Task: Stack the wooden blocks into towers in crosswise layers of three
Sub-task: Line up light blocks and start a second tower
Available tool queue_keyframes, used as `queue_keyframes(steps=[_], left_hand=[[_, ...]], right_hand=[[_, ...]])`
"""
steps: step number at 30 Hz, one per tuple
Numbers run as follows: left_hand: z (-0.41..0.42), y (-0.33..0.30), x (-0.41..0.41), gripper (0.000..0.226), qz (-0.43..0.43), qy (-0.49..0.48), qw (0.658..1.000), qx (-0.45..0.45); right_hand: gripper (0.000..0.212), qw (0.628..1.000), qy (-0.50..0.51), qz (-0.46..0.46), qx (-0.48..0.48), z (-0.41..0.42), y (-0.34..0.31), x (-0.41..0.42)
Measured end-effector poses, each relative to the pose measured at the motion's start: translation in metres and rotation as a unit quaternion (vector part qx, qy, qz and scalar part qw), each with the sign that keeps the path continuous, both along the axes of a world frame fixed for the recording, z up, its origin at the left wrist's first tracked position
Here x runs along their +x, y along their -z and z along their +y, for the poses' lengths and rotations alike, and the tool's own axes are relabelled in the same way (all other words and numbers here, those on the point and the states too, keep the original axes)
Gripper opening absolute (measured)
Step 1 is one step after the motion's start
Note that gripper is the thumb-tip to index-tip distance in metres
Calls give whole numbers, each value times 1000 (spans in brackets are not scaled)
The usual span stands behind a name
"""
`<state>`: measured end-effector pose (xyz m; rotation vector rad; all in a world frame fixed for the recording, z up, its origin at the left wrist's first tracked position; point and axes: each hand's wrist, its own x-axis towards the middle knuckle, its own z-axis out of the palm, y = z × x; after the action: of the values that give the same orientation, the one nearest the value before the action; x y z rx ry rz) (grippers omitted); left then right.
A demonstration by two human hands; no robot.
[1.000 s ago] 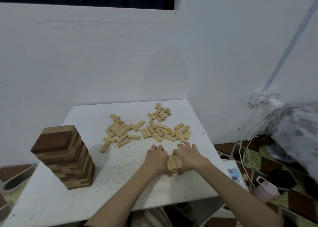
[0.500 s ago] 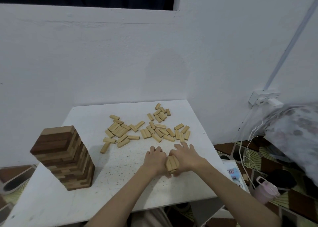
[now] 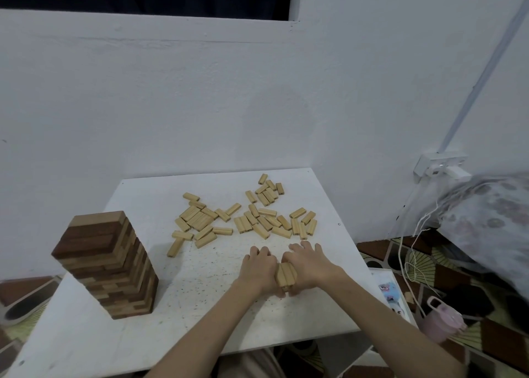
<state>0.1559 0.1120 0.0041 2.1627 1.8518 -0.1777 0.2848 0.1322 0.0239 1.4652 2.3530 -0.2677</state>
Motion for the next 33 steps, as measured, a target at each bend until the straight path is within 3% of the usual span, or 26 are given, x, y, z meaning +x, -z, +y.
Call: queue_keyframes(steps=[5, 6, 8, 10, 12, 14, 16, 21, 33], left_hand=[[5, -10, -7, 96, -27, -20, 996, -79], [7, -16, -13, 89, -53, -27, 992, -112], [12, -25, -28, 53, -193, -97, 961, -172], [17, -36, -39, 43, -348, -217, 890, -201], [15, -47, -41, 55, -464, -308, 795, -241], [11, -52, -34, 73, -516, -351, 719, -305], [8, -51, -26, 87, -548, -367, 671, -338], [6, -40, -16, 91, -588, -390, 615, -351], [3, -36, -8, 89, -644, -411, 562, -318]], right_hand=[[99, 998, 31, 41, -38, 2, -14, 9], [105, 994, 53, 74, -54, 4, -21, 13], [105, 976, 111, 159, -94, 9, -34, 26], [92, 943, 182, 250, -123, 12, -45, 35], [77, 887, 273, 342, -148, 13, -50, 37], [76, 817, 347, 412, -209, 10, -50, 32], [83, 776, 375, 433, -265, 4, -47, 26], [85, 759, 390, 425, -303, -5, -38, 16], [84, 752, 405, 425, -299, -4, -23, 13]])
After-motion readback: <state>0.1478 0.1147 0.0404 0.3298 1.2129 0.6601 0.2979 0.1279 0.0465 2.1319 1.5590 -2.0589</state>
